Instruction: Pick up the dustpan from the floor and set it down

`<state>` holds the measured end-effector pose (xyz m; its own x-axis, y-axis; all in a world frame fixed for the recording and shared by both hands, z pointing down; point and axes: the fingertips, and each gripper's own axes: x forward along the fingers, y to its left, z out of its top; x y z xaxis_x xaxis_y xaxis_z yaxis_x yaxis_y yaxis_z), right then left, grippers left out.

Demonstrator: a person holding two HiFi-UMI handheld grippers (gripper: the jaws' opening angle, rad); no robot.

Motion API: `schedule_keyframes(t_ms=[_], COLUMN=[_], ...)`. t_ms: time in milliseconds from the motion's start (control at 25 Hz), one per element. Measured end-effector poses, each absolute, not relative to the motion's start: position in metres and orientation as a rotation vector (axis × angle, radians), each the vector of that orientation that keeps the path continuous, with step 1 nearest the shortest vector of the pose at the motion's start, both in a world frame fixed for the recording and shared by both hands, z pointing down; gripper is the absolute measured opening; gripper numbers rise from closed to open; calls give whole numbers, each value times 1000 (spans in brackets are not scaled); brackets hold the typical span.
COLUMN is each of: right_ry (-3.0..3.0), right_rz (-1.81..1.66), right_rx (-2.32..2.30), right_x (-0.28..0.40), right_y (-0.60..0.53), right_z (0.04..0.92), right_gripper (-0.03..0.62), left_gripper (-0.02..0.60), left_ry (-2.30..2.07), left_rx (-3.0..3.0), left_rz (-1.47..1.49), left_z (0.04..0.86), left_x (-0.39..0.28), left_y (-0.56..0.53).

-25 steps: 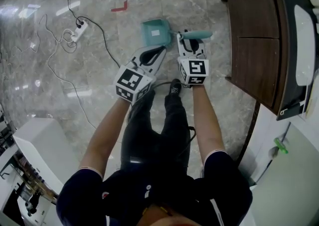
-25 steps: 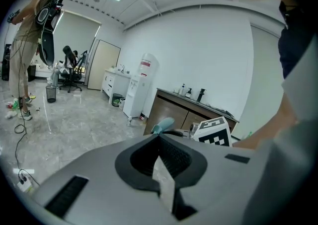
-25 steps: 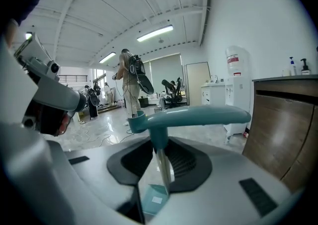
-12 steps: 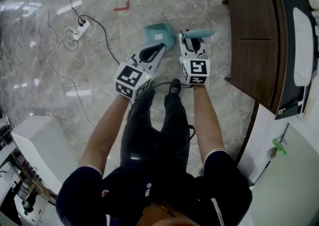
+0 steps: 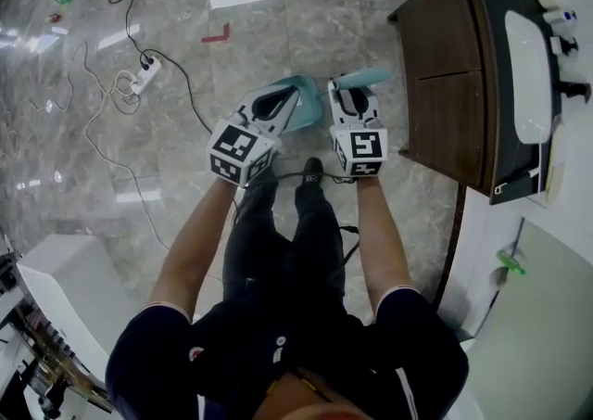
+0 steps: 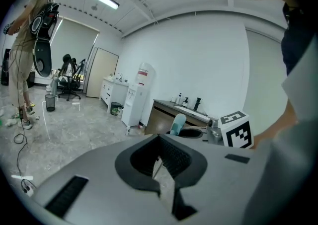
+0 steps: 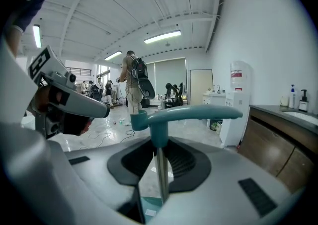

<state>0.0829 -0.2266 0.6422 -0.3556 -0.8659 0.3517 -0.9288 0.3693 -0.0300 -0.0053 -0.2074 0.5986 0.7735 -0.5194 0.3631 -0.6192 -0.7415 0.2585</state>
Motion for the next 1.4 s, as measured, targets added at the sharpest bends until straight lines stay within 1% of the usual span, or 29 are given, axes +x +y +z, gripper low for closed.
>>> schedule_keyframes(t_ms=[560,880,1160,1400], right_ry=[-2385,-2474,-2565,-2609], right_rz=[189,107,14,-9], right_rx=[1711,1732,1705,1651], right_x=[102,89,59,41], right_y=[-197,-188,-182,-177], right_z=[454,366,313,305], right_gripper=[100,100,100,100], left_gripper=[12,12,12,12], left_ry=[-881,-935,-995,-1020], left_rx=[2707,2774,2819,2824], left_rz=[217,136,94,60], left_z=[437,360,321,311], left_x=[0,-20,-41,-45], left_y=[-189,-170,-162,-161])
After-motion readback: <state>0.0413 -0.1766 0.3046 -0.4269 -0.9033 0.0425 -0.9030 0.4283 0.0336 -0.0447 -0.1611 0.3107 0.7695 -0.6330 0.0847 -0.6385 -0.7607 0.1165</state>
